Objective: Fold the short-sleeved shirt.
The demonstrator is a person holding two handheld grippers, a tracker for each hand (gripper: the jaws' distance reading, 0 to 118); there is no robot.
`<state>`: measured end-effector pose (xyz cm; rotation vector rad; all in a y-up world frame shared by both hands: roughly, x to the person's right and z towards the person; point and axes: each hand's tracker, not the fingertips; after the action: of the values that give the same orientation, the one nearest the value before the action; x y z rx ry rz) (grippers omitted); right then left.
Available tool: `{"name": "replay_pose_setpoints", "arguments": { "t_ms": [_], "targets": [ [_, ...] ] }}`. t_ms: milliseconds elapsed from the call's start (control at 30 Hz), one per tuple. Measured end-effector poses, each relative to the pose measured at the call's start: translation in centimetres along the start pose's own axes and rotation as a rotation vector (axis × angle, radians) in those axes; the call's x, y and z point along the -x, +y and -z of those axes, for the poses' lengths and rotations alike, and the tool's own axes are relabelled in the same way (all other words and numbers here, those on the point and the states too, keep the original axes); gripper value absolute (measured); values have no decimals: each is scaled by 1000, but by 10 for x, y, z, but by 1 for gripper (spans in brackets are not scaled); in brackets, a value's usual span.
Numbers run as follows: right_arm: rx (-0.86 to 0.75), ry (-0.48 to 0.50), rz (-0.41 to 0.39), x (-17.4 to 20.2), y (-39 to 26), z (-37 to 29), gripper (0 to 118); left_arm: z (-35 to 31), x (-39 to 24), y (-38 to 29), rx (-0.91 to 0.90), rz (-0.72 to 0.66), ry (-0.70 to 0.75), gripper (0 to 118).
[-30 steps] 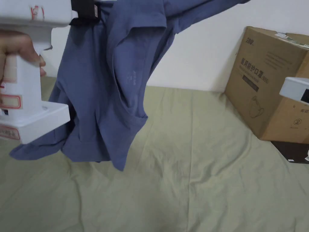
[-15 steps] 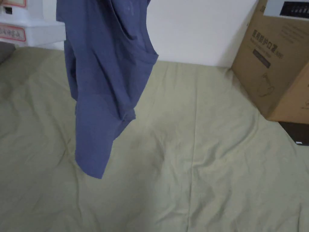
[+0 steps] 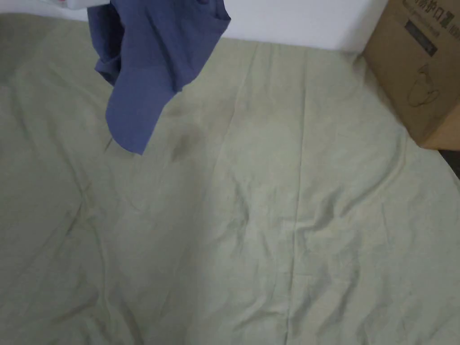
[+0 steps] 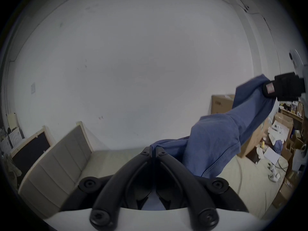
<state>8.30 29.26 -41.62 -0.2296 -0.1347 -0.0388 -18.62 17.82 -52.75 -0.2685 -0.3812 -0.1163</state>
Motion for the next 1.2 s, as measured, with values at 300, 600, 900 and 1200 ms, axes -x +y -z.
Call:
{"name": "replay_pose_setpoints", "arguments": {
  "t_ms": [300, 600, 900, 1200],
  "targets": [
    [291, 16, 46, -39, -182, 39, 3, -1, -48, -206, 307, -21, -156, 2],
    [625, 41, 219, -89, -395, -65, 3, -87, -97, -388, 584, -16, -243, 2],
    [762, -8, 206, -94, -508, -167, 3, -169, -123, -447, 703, -119, -279, 2],
    [706, -64, 179, -103, -502, -197, 102, -192, -107, -431, 689, -271, -238, 113]
  ]
}}
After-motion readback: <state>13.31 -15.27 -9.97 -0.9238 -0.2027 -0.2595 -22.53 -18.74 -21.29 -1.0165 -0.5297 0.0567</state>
